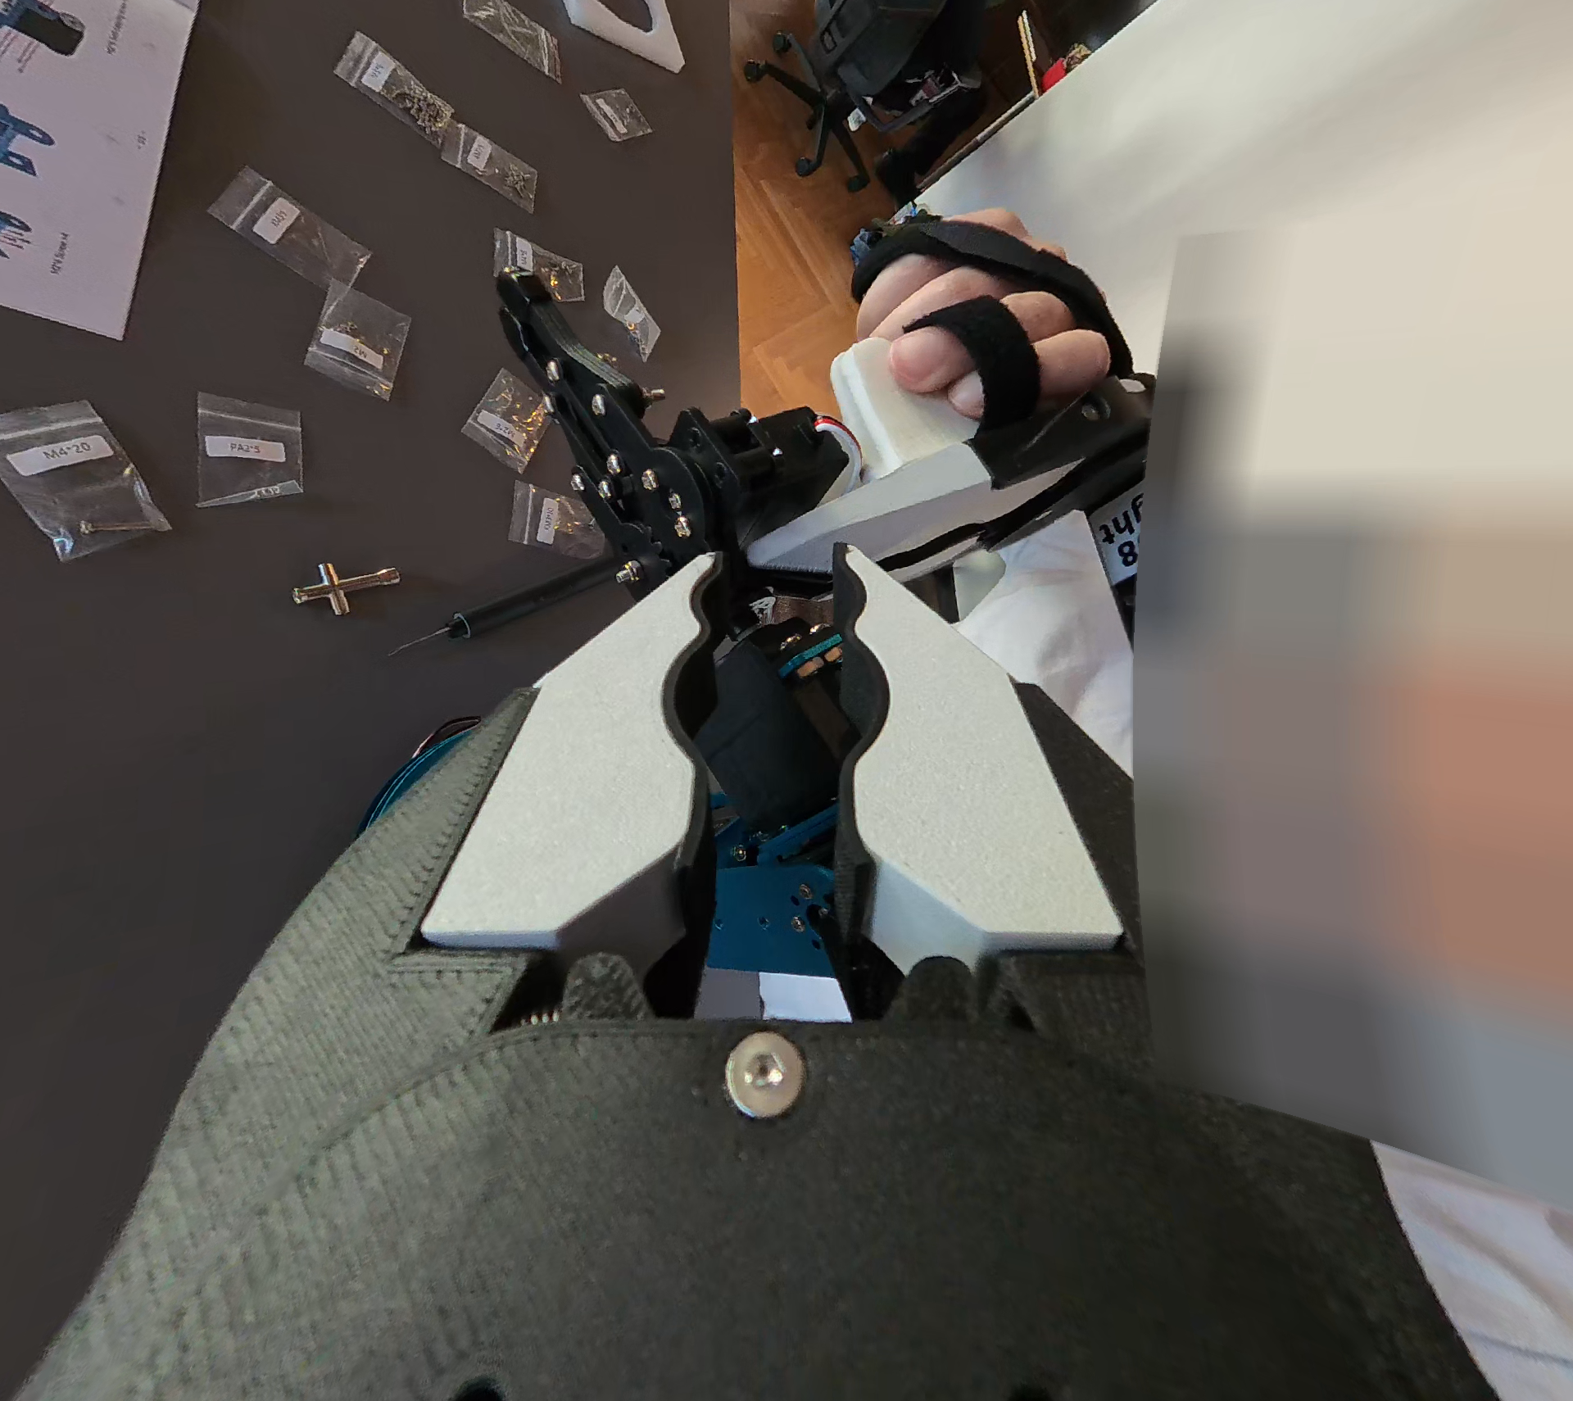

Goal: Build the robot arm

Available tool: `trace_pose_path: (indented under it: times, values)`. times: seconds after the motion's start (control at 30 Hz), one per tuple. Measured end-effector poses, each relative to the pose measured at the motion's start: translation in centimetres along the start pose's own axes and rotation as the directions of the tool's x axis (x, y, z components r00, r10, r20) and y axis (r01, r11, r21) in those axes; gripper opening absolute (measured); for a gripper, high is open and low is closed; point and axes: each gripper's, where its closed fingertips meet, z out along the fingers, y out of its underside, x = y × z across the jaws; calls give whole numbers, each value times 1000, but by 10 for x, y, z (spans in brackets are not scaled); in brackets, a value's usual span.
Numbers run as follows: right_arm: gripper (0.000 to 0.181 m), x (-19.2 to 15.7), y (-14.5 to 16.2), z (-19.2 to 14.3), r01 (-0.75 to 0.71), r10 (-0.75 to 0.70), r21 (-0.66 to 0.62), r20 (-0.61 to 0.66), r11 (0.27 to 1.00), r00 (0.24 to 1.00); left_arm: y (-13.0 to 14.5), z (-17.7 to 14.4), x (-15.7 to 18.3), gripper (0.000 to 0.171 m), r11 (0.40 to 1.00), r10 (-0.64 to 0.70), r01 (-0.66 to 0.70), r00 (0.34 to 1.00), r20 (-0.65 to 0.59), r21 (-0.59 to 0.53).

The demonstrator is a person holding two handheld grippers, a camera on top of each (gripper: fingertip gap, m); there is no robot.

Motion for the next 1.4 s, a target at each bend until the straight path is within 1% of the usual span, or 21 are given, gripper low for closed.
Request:
trace_pose_path:
  times: [0.27,0.73,1.0,1.27,1.4]
  values:
    - [5,1,0,0,88,-88,4,-1,996,996,0,-1,0,22,1000,7,-7,1000,9,-1]
    - [13,5,-1,1,62,-62,34,28,998,998,0,-1,0,22,1000,2,-2,1000,-2,0]
    - [12,6,-1,1,71,-72,45,11,996,997,1,-1,-1,21,999,27,-26,999,21,-37]
    - [14,7,-2,1,99,-99,52,-5,994,995,0,-5,0,24,998,44,-45,999,-9,-51]
    - [18,9,-2,1,95,-94,59,-19,994,995,-2,-6,-5,24,996,61,-58,997,38,-68]
